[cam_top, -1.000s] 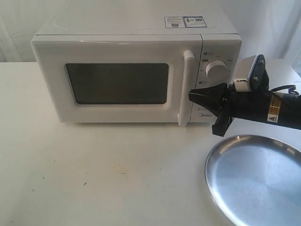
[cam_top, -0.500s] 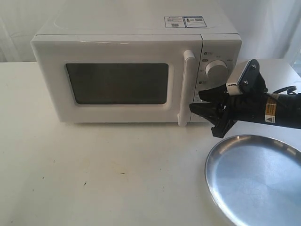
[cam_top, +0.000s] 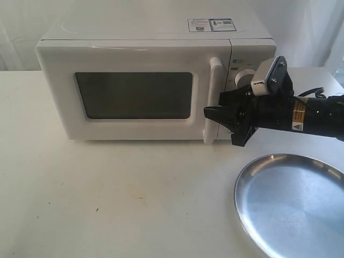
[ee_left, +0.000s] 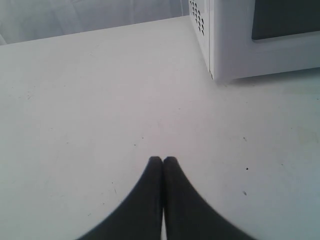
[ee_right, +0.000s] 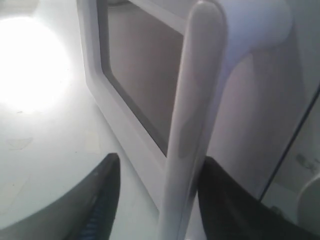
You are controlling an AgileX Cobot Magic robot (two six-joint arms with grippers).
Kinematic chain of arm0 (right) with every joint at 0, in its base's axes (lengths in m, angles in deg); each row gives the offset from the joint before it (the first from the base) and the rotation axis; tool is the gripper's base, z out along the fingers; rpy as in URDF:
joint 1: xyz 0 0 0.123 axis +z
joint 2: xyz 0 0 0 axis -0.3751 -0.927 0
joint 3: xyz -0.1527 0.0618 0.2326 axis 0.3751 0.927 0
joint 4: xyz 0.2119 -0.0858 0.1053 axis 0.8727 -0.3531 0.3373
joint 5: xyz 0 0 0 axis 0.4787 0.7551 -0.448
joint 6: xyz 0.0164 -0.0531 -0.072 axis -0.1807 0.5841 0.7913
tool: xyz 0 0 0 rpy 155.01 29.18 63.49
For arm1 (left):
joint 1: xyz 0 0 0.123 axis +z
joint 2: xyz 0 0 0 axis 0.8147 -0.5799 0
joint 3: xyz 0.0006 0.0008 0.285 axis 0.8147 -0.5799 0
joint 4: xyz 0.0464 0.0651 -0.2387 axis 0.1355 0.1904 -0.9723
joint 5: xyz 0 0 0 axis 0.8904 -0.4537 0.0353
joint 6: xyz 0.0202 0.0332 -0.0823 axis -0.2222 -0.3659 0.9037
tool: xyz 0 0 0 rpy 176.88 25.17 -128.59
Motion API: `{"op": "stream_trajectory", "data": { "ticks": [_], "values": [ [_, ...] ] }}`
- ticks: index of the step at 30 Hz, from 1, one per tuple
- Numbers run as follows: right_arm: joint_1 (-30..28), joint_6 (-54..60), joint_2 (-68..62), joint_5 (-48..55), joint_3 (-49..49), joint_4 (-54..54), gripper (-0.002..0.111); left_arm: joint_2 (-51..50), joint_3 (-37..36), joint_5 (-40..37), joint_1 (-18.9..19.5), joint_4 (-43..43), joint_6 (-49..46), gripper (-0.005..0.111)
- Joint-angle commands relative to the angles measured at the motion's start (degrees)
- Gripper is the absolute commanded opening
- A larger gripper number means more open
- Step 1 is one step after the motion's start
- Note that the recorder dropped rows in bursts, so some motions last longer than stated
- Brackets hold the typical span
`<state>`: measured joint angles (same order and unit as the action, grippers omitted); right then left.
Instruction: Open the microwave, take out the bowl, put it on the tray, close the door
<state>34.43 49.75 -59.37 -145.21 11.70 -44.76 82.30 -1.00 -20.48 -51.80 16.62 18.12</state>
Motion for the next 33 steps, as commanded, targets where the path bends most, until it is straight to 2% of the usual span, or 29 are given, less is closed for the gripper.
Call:
{"op": "stream_trajectory", "data": {
  "ticks": [1,3,4,8,11,18,20,24,30,33],
  "values": [
    [2.57,-1.5,-2.5,2.12,-2.42,-0.66,0.044,0.12,0.06,0.03,-0.05,-0.21,0.37,0.0],
    [2.94,-1.75,-3.24,1.87,-3.01,-0.3,0.04,0.12,0.06,0.03,-0.05,-0.21,0.37,0.0],
    [2.95,-1.75,-3.52,1.87,-3.11,-0.17,0.034,0.12,0.06,0.03,-0.05,-0.21,0.37,0.0],
    [2.95,-1.75,-4.15,5.16,-3.54,1.63,0.001,0.12,0.06,0.03,-0.05,-0.21,0.37,0.0],
    [2.95,-1.25,-4.8,6.83,-3.63,2.03,0.0,0.12,0.06,0.03,-0.05,-0.21,0.37,0.0],
    [2.95,-0.24,-5.95,0.55,-3.63,1.61,0.0,0.12,0.06,0.03,-0.05,-0.21,0.37,0.0],
    [2.95,-0.42,-5.95,1.55,-3.63,2.58,0.0,0.12,0.06,0.03,-0.05,-0.21,0.37,0.0],
    [2.56,-0.27,-5.19,10.11,-3.11,8.15,0.0,0.12,0.06,0.03,-0.05,-0.21,0.37,0.0],
    [-0.55,1.21,-2.29,11.22,-0.26,15.18,0.0,0.12,0.06,0.03,-0.05,-0.21,0.37,0.0],
    [-1.72,1.31,-0.75,10.99,1.29,14.28,0.0,0.12,0.06,0.03,-0.05,-0.21,0.37,0.0]
  ]
}}
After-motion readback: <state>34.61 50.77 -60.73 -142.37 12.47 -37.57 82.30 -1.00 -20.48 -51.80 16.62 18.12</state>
